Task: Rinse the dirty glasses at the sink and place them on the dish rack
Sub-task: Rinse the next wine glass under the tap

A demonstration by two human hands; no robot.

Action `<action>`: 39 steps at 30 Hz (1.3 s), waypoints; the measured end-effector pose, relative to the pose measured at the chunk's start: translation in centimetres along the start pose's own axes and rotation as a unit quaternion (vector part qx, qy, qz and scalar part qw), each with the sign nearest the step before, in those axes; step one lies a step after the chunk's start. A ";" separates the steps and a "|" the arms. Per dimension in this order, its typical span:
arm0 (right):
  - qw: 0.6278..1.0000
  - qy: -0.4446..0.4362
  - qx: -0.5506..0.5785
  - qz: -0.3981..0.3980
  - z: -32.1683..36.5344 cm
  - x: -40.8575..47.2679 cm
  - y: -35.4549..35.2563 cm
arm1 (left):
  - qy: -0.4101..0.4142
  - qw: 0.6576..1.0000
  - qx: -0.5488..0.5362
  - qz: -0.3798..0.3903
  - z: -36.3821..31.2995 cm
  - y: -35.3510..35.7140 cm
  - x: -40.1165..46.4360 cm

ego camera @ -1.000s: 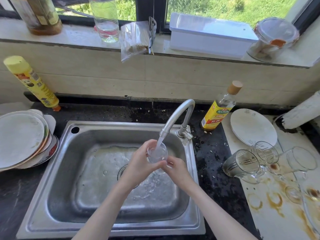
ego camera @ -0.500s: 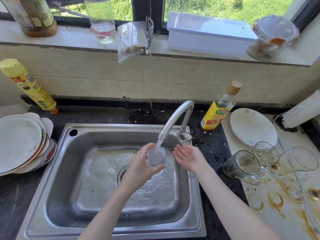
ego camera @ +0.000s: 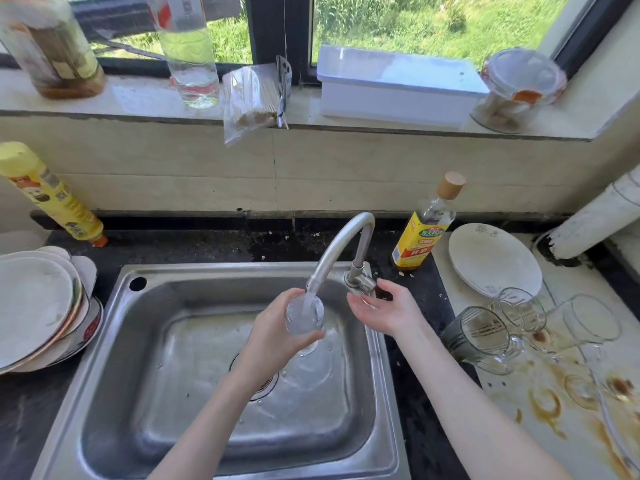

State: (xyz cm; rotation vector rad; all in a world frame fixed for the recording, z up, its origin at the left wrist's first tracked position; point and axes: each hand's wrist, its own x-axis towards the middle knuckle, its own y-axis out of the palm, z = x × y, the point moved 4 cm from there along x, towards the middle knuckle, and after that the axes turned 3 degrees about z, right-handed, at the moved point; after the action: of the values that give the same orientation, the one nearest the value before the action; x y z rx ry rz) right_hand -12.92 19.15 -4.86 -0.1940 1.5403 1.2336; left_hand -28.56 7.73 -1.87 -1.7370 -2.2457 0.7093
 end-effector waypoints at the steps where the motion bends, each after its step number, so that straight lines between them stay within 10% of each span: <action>1: 1.000 0.005 0.014 0.009 0.4 -0.1 0.2 | -0.001 1.000 0.000 0.000 -0.1 0.0 0.0; 12: 0.998 -0.018 0.001 0.053 4.0 0.1 0.7 | 0.008 1.000 0.009 -0.007 -0.6 -0.2 0.1; 19: 0.919 0.039 -0.392 -0.004 -3.0 -1.2 -3.9 | -0.005 0.998 -0.026 -0.051 0.1 0.6 -0.4; 24: 0.949 0.122 -0.292 -0.014 -9.6 -1.8 -6.7 | 0.015 0.999 -0.004 -0.045 0.5 2.2 -1.4; 29: 0.993 0.073 -0.090 -0.023 -9.6 -1.6 -4.8 | 0.011 0.999 -0.040 -0.018 0.2 2.7 -2.3; 39: 0.926 -0.185 -0.325 0.043 -4.6 -2.8 -1.9 | -0.081 0.994 -0.070 0.031 2.5 2.7 -2.7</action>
State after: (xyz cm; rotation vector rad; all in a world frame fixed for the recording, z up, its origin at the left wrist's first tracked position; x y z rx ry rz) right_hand -13.44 13.45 -4.36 -0.3032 0.7841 1.7118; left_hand -26.65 5.11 -5.00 -1.8830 -2.4099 0.7476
